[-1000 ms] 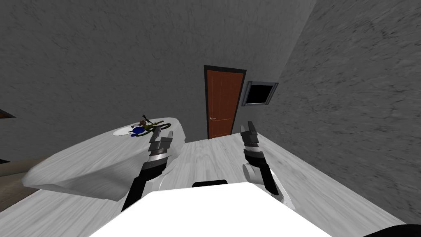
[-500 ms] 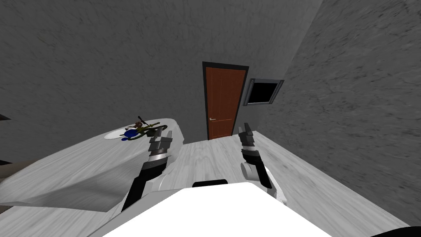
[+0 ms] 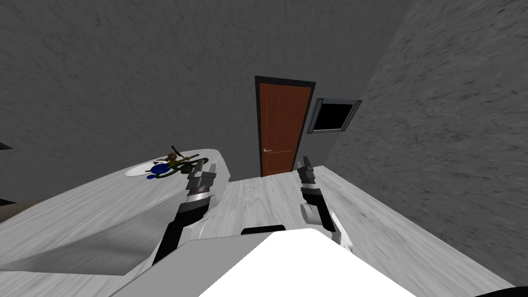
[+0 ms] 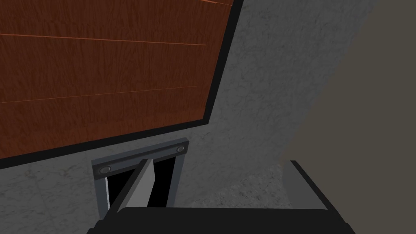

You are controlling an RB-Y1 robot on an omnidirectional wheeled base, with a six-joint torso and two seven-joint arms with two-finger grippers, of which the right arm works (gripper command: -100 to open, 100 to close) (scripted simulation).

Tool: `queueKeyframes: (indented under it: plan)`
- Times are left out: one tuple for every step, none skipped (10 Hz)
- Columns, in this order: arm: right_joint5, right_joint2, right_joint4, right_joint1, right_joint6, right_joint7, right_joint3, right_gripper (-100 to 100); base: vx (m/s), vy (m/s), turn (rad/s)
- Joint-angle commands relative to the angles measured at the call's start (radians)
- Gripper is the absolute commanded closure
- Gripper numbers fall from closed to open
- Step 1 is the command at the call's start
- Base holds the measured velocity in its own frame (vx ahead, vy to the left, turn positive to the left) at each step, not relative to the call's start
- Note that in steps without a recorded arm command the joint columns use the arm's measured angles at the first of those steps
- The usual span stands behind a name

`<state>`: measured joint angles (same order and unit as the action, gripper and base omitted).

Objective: Pull the door open

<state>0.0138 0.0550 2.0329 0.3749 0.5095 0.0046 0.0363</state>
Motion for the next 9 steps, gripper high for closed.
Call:
queueKeyframes:
  plan:
    - [0.001,0.004,-0.035,-0.014,0.006,-0.001,0.0,-100,0.095,-0.023,0.029]
    - [0.001,0.006,-0.058,-0.023,0.011,-0.002,0.001,-100,0.098,-0.031,0.026]
    - [0.002,0.008,-0.085,-0.033,0.016,-0.003,0.001,-100,0.097,-0.025,0.034]
    - [0.003,0.011,-0.112,-0.043,0.022,-0.004,0.002,-100,0.104,-0.03,0.036]
    - [0.003,0.013,-0.139,-0.053,0.027,-0.005,0.002,-100,0.102,-0.023,0.043]
    - [0.004,0.015,-0.165,-0.063,0.033,-0.006,0.003,-100,0.099,-0.012,0.04]
    - [0.005,0.018,-0.194,-0.074,0.039,-0.007,0.003,-100,0.102,-0.005,0.037]
    - [0.006,0.02,-0.22,-0.085,0.045,-0.008,0.004,-100,0.101,-0.007,0.04]
    - [0.006,0.022,-0.253,-0.096,0.051,-0.009,0.005,-100,0.097,-0.013,0.046]
